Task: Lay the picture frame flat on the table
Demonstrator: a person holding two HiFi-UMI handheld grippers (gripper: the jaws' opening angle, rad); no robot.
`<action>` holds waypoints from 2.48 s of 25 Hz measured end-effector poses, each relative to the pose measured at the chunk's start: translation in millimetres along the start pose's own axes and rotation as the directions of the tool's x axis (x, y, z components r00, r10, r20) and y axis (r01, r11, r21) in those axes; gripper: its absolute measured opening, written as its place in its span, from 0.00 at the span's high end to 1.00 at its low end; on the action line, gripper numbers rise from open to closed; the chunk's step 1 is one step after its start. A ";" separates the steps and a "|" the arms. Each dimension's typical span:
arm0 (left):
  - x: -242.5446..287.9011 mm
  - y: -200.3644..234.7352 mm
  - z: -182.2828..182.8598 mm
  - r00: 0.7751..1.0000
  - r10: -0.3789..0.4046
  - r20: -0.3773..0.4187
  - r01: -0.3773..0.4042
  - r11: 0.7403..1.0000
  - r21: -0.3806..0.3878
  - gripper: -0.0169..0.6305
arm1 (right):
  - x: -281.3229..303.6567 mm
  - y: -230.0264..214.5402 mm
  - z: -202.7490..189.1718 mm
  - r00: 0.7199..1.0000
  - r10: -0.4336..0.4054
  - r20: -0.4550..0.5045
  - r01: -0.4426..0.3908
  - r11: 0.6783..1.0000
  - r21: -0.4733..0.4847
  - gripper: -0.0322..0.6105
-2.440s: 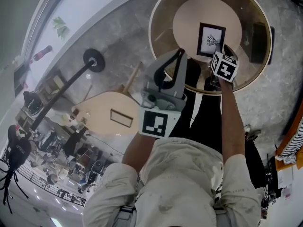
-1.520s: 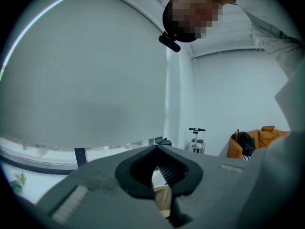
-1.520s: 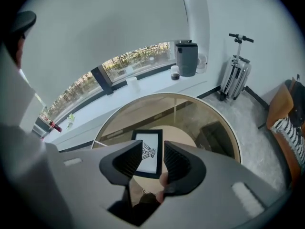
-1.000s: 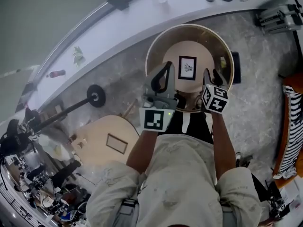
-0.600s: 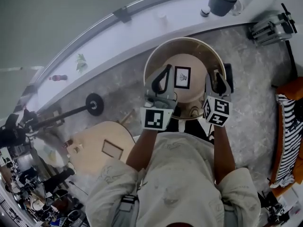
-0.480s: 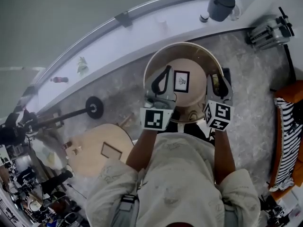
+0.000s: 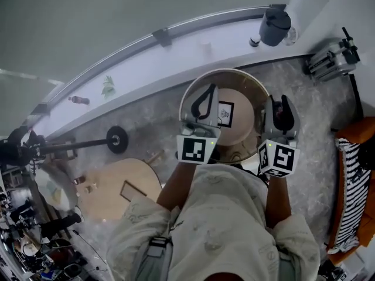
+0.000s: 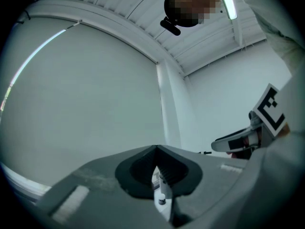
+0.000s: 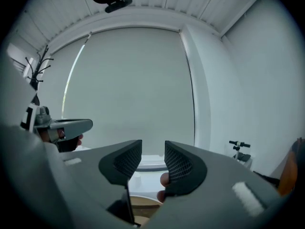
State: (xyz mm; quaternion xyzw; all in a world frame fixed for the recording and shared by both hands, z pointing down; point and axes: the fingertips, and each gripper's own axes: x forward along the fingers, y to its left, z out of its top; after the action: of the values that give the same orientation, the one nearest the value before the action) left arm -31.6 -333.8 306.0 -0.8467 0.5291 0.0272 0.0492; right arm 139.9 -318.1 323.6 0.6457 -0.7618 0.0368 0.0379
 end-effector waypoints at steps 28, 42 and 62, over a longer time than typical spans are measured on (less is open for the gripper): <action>-16.6 15.1 47.6 0.996 0.040 0.075 -0.042 0.998 0.035 0.97 | -13.3 13.9 49.0 0.990 0.027 0.142 -0.008 0.991 -0.135 0.78; -14.8 6.3 48.3 0.997 0.004 0.075 -0.005 1.000 0.009 0.97 | -20.1 14.7 54.3 0.985 -0.014 0.172 0.034 0.993 -0.112 0.95; -25.0 -7.8 49.0 0.997 -0.034 0.063 0.033 0.999 0.020 0.97 | -31.0 16.1 45.3 0.991 -0.040 0.127 0.054 0.993 -0.109 0.95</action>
State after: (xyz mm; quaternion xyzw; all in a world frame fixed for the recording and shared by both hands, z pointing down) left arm -35.2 -302.6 260.2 -0.8536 0.5133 0.0484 0.0743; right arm 128.6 -289.8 275.2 0.6612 -0.7482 -0.0475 0.0275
